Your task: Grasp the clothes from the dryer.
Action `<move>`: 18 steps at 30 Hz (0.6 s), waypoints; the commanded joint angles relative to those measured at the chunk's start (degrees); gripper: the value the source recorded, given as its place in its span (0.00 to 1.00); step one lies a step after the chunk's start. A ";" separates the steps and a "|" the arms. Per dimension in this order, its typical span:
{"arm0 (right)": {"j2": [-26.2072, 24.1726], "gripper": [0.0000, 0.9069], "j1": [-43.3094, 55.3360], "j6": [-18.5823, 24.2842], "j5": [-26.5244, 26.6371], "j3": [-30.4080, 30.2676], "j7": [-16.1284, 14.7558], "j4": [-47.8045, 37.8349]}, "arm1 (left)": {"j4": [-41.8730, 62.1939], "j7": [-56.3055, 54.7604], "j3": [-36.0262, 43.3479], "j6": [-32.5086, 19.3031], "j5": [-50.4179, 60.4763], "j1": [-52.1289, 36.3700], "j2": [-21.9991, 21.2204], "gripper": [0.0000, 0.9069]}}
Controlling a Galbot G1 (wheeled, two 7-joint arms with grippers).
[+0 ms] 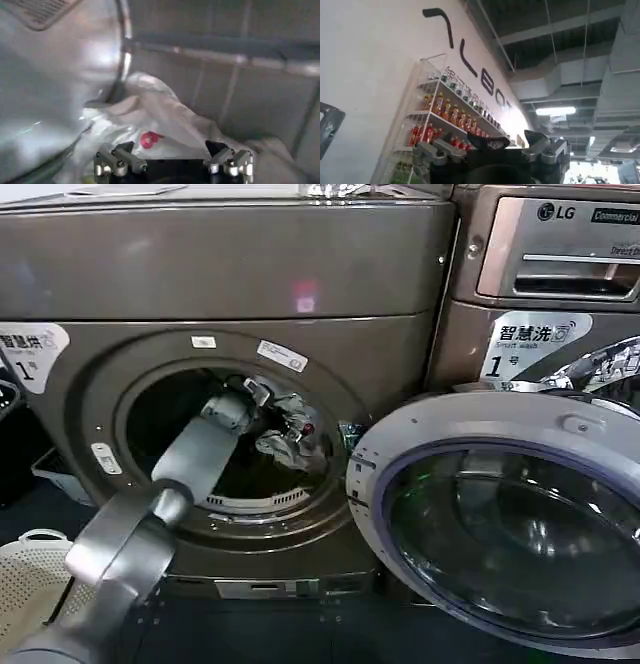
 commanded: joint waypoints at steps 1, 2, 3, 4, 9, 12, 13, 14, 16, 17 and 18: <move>0.02 1.00 -0.08 -0.02 0.02 0.12 -0.04 0.13 | 5.23 18.23 8.94 -9.42 4.52 -2.21 0.41 1.00; 0.02 1.00 -0.10 -0.03 0.02 0.09 -0.04 0.17 | 6.08 19.62 9.20 -11.08 4.46 -2.52 0.31 1.00; 0.02 1.00 -0.13 -0.02 0.02 0.11 -0.04 0.21 | 6.35 20.24 9.47 -11.42 4.48 -2.66 0.29 1.00; -0.02 1.00 -0.15 -0.02 0.02 0.10 -0.05 0.20 | 6.58 20.88 10.02 -12.01 4.55 -2.78 0.32 1.00; -0.04 1.00 -0.09 -0.02 0.01 -0.05 -0.09 0.25 | 7.25 23.56 12.79 -13.70 8.48 -3.31 0.34 1.00; 0.02 1.00 0.04 -0.03 0.00 -0.24 -0.09 0.34 | 7.42 25.25 14.75 -14.32 10.62 -3.52 0.30 1.00; 0.05 1.00 0.08 -0.03 0.00 -0.28 -0.09 0.36 | 7.58 25.67 15.35 -14.47 11.38 -3.64 0.26 1.00; 0.09 1.00 0.08 -0.02 0.00 -0.31 -0.13 0.37 | 7.85 26.05 15.93 -14.69 12.12 -3.88 0.14 1.00; 0.14 1.00 0.15 -0.02 -0.01 -0.32 -0.17 0.38 | 8.68 26.38 16.85 -14.86 12.91 -4.31 -0.15 1.00; 0.20 1.00 0.20 -0.01 -0.01 -0.34 -0.18 0.41 | 9.23 26.54 17.58 -14.89 14.15 -4.64 -0.39 1.00; 0.26 1.00 0.25 -0.01 -0.02 -0.40 -0.20 0.44 | 9.43 26.58 18.43 -15.03 14.76 -4.94 -0.47 1.00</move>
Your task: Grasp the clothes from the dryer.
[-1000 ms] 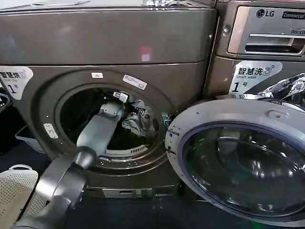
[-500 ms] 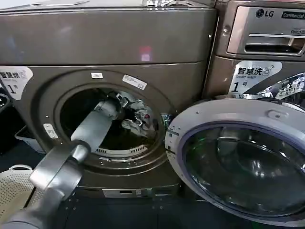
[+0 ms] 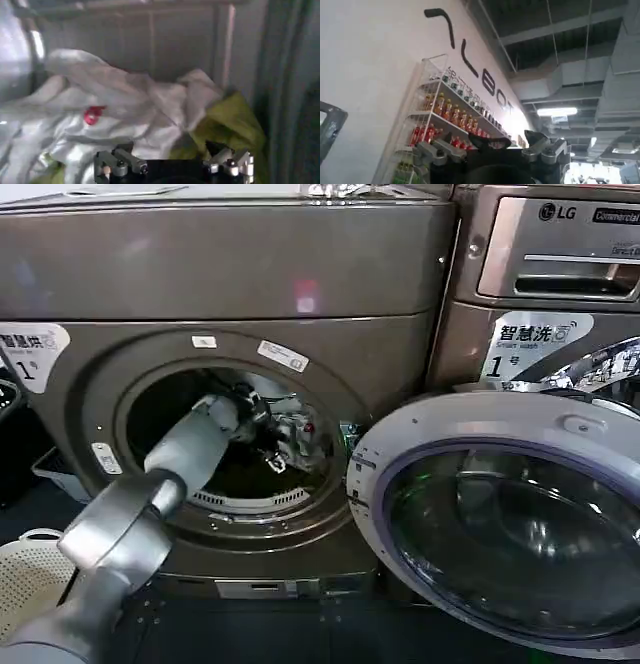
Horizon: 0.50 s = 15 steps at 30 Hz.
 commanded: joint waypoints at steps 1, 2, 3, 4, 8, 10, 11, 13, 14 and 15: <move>0.13 1.00 0.13 -0.01 -0.02 -0.09 -0.05 0.11 | 3.24 7.23 7.85 -3.85 7.63 -1.77 -0.56 1.00; 0.19 1.00 0.18 -0.01 -0.02 -0.20 -0.07 0.17 | 3.55 7.38 8.38 -3.84 8.18 -2.17 -0.68 1.00; 0.22 1.00 0.27 -0.01 -0.03 -0.25 -0.07 0.20 | 3.85 7.46 8.55 -3.85 8.81 -2.46 -0.94 1.00; 0.26 1.00 0.37 -0.02 -0.04 -0.32 -0.07 0.22 | 4.12 7.49 8.67 -3.86 9.02 -2.74 -1.17 1.00; 0.34 1.00 0.64 -0.01 -0.09 -0.59 -0.12 0.20 | 4.93 7.85 9.83 -4.06 10.12 -3.41 -2.04 1.00; 0.36 1.00 0.71 0.00 -0.09 -0.61 -0.16 0.14 | 5.73 7.93 10.08 -4.24 11.13 -3.82 -2.60 1.00; 0.36 1.00 0.74 0.00 -0.09 -0.63 -0.17 0.09 | 5.83 7.97 10.23 -4.22 11.21 -3.94 -2.74 1.00; 0.32 1.00 0.83 0.02 -0.09 -0.72 -0.20 0.00 | 6.18 8.02 10.65 -4.33 11.73 -4.17 -3.16 1.00; 0.29 1.00 0.84 0.02 -0.10 -0.74 -0.20 0.01 | 6.21 7.98 11.02 -4.34 11.80 -4.19 -3.25 1.00; 0.25 1.00 0.91 0.01 -0.10 -0.80 -0.19 0.03 | 6.24 7.97 11.21 -4.36 11.86 -4.21 -3.30 1.00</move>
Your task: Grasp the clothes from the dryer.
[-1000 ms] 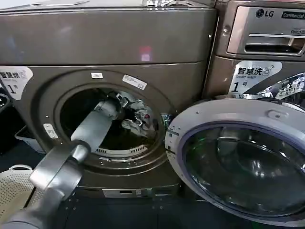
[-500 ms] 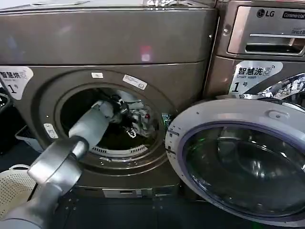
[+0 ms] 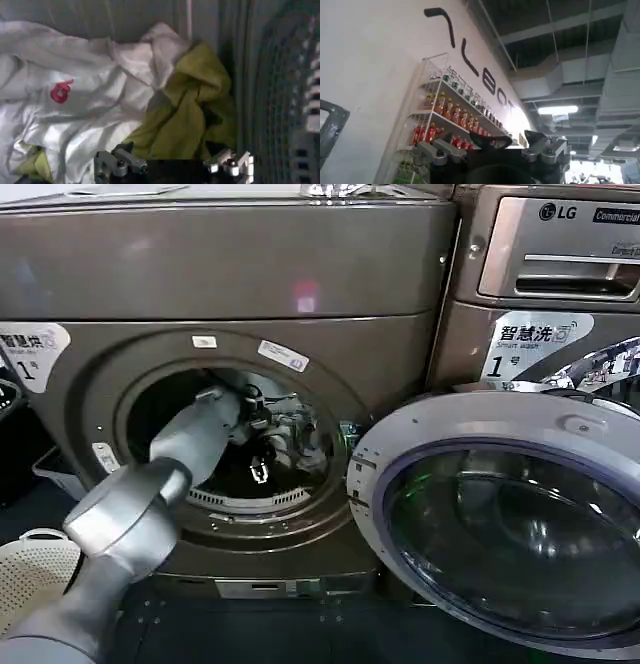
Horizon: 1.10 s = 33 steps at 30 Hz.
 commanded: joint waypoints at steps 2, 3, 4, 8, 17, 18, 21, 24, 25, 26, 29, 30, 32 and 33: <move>-0.15 1.00 0.23 -0.01 -0.07 -0.34 0.02 0.09 | 2.24 1.63 4.42 -1.35 5.20 -1.13 -1.36 1.00; -0.18 1.00 0.26 -0.02 -0.07 -0.39 0.03 0.12 | 2.34 1.52 4.76 -1.36 5.39 -1.17 -1.35 1.00; -0.22 1.00 0.32 0.00 -0.08 -0.45 0.02 0.12 | 2.54 1.39 5.00 -1.34 5.61 -1.22 -1.39 1.00; -0.24 1.00 0.38 -0.01 -0.16 -0.49 -0.01 -0.07 | 2.99 1.04 5.62 -1.24 6.31 -1.25 -1.43 1.00; -0.27 1.00 0.61 0.00 -0.30 -0.74 -0.02 -0.16 | 3.85 1.11 7.22 -1.80 8.13 -0.80 -1.68 1.00; -0.26 1.00 0.65 0.00 -0.31 -0.77 -0.02 -0.17 | 3.95 1.05 7.36 -1.81 8.21 -0.71 -1.70 1.00; -0.18 1.00 0.72 0.02 -0.35 -0.95 -0.07 -0.11 | 4.03 1.05 7.38 -1.82 8.21 -0.39 -1.79 1.00; -0.21 1.00 0.71 0.06 -0.35 -0.91 -0.15 -0.15 | 4.13 1.01 7.43 -1.75 8.21 -0.21 -1.87 1.00; -0.25 1.00 0.71 0.08 -0.34 -0.90 -0.19 -0.19 | 4.19 0.37 7.45 -1.70 8.24 -0.16 -1.89 1.00; -0.27 1.00 0.69 0.08 -0.35 -0.89 -0.19 -0.18 | 4.25 0.06 7.41 -1.64 8.15 -0.11 -1.90 1.00; -0.26 1.00 0.68 0.17 -0.33 -0.95 -0.20 -0.15 | 4.74 -0.85 7.37 -1.42 7.95 0.43 -2.14 1.00; -0.25 1.00 0.67 0.19 -0.34 -1.00 -0.21 -0.17 | 4.89 -1.20 7.41 -1.38 8.03 0.73 -2.28 1.00; -0.26 1.00 0.65 0.24 -0.35 -1.06 -0.26 -0.15 | 4.89 -1.66 7.43 -1.34 8.07 1.06 -2.31 1.00; -0.27 1.00 0.64 0.30 -0.35 -1.09 -0.26 -0.15 | 4.98 -1.89 7.48 -1.25 8.07 1.29 -2.34 1.00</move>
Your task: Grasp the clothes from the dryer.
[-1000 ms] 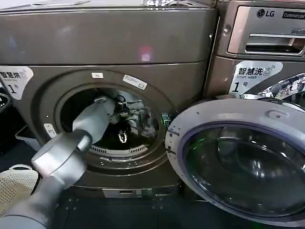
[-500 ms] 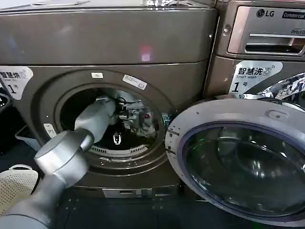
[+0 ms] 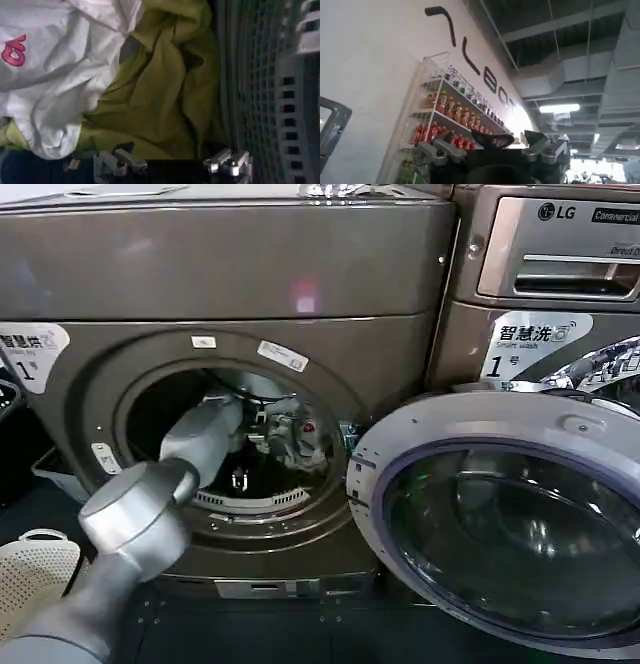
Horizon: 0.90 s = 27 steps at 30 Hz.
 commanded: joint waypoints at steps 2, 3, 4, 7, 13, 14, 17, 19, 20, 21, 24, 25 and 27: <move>-0.07 1.00 -0.02 0.18 -0.02 -0.11 -0.08 -0.01 | 0.65 -2.08 0.61 0.28 0.72 1.10 -0.20 1.00; -0.07 1.00 0.04 0.21 -0.03 -0.13 -0.09 -0.03 | 0.70 -2.31 0.82 0.29 0.87 1.20 -0.21 1.00; -0.06 1.00 0.06 0.24 -0.05 -0.20 -0.10 -0.04 | 0.73 -2.38 0.90 0.30 0.90 1.32 -0.22 1.00; 0.08 1.00 0.37 0.32 -0.12 -0.58 -0.21 0.03 | 0.75 -2.75 0.83 0.44 0.78 1.70 -0.33 1.00; 0.14 1.00 0.58 0.47 -0.17 -0.75 -0.35 -0.02 | 1.22 -3.47 0.93 0.56 1.13 2.47 -0.34 1.00; 0.13 1.00 0.61 0.49 -0.19 -0.74 -0.39 -0.03 | 1.43 -3.59 0.95 0.58 1.22 2.56 -0.37 1.00; 0.14 1.00 0.68 0.57 -0.22 -0.75 -0.44 -0.15 | 1.71 -3.84 0.93 0.61 1.27 3.01 -0.42 0.97; 0.14 1.00 0.77 0.61 -0.28 -0.82 -0.50 -0.19 | 1.79 -4.02 0.92 0.66 1.26 3.33 -0.45 0.93; 0.14 1.00 0.79 0.62 -0.30 -0.83 -0.49 -0.20 | 1.82 -4.01 0.93 0.66 1.29 3.41 -0.45 0.89; 0.15 1.00 0.87 0.65 -0.33 -0.90 -0.54 -0.26 | 1.90 -4.04 0.93 0.69 1.32 3.53 -0.49 0.74; 0.15 1.00 0.98 0.70 -0.42 -1.01 -0.56 -0.37 | 1.97 -4.03 0.98 0.76 1.38 3.74 -0.54 0.48; 0.15 1.00 0.99 0.71 -0.46 -1.02 -0.58 -0.39 | 1.97 -4.05 0.99 0.80 1.40 3.78 -0.55 0.34; 0.13 1.00 1.04 0.76 -0.58 -1.04 -0.62 -0.50 | 2.02 -4.03 1.08 0.78 1.59 3.83 -0.57 0.20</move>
